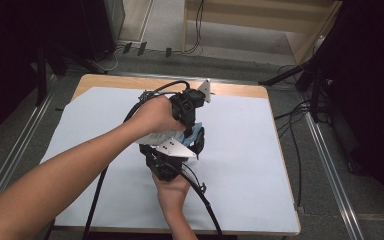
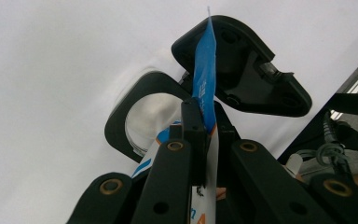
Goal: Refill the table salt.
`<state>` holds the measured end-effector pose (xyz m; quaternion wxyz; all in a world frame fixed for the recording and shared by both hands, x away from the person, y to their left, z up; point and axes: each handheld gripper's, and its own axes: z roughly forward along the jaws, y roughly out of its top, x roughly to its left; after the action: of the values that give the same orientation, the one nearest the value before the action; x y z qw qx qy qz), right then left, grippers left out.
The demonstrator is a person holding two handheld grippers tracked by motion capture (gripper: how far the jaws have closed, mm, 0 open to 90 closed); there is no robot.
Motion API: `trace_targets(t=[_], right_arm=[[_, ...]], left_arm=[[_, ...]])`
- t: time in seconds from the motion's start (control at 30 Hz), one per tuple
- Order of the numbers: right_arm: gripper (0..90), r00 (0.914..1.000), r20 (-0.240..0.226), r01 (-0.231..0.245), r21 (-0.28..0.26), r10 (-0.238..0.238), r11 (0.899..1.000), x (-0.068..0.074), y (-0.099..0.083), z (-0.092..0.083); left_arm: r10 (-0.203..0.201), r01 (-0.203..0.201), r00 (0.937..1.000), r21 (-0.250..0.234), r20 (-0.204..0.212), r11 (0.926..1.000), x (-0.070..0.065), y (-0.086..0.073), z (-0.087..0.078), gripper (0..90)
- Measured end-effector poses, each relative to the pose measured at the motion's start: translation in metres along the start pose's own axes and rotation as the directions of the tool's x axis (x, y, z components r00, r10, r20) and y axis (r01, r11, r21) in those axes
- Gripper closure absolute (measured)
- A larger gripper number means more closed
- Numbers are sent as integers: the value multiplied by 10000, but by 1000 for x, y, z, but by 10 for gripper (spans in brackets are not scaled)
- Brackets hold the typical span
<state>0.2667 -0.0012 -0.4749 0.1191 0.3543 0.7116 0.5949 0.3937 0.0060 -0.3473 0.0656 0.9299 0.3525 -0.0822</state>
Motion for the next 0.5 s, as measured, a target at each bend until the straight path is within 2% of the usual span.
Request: trace_targets(t=[0.03,0.1,0.27,0.3,0.4,0.5], right_arm=[[899,10000,-8,-14,17,14,10000,0,0,0],[899,10000,-34,-39,58,39,10000,-1,0,0],[899,10000,-3,-10,-18,10,10000,-2,1,-1],[899,10000,36,16,-4,-15,10000,-3,0,-1],[900,10000,62,46,119,-47,9999,-4,-2,-2],[900,9999,99,89,203,-91,9998,-4,-4,-2]], left_arm=[[71,-71,10000,105,-8,9999,0,1,0,900],[-38,38,10000,31,3,10000,-1,1,2,900],[95,-95,9999,15,-39,10000,-2,2,0,900],[228,-228,9997,14,-19,9997,-1,1,-1,900],[186,-187,9998,-383,-47,9991,2,-2,-4,900],[187,-169,9995,-681,256,9975,9,-7,-10,900]])
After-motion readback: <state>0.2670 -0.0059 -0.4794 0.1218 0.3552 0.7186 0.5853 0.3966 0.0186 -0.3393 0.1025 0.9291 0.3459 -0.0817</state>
